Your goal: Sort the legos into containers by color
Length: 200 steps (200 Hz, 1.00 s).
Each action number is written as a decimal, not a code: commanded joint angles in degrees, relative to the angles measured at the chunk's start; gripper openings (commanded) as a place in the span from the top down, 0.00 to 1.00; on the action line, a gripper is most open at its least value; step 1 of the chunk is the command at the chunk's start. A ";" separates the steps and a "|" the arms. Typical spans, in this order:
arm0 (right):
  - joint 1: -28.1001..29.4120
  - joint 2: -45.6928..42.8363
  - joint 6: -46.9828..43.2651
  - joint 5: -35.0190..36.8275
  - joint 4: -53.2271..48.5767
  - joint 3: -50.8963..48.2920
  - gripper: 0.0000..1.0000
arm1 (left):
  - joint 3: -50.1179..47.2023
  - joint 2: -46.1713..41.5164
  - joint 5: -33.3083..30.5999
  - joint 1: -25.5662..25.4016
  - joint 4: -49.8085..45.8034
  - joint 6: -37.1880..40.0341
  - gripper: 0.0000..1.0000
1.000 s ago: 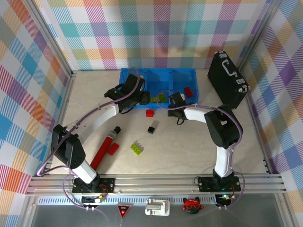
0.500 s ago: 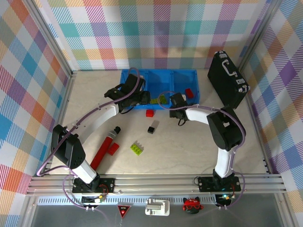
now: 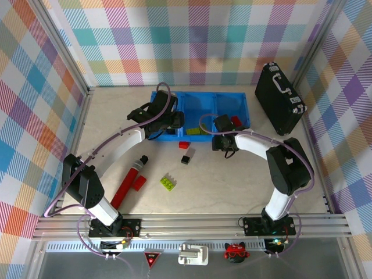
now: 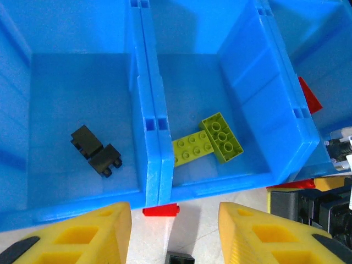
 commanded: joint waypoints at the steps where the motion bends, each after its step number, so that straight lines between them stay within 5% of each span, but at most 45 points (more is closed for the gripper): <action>1: 0.05 1.09 -0.87 -3.54 -5.46 5.34 0.38 | -0.79 -1.41 0.24 0.50 -0.41 0.09 0.54; 60: -0.38 6.27 -4.50 -7.96 -17.27 14.06 0.40 | -1.09 -1.68 -0.07 0.51 -0.76 0.27 0.54; 150: -1.79 16.44 -8.31 -11.70 -22.44 20.17 0.46 | -1.87 0.86 1.51 0.51 -2.16 -0.95 0.54; 200: -1.86 12.56 -9.25 -11.80 -26.91 20.35 0.46 | -1.70 0.96 1.35 0.51 -2.68 -0.95 0.54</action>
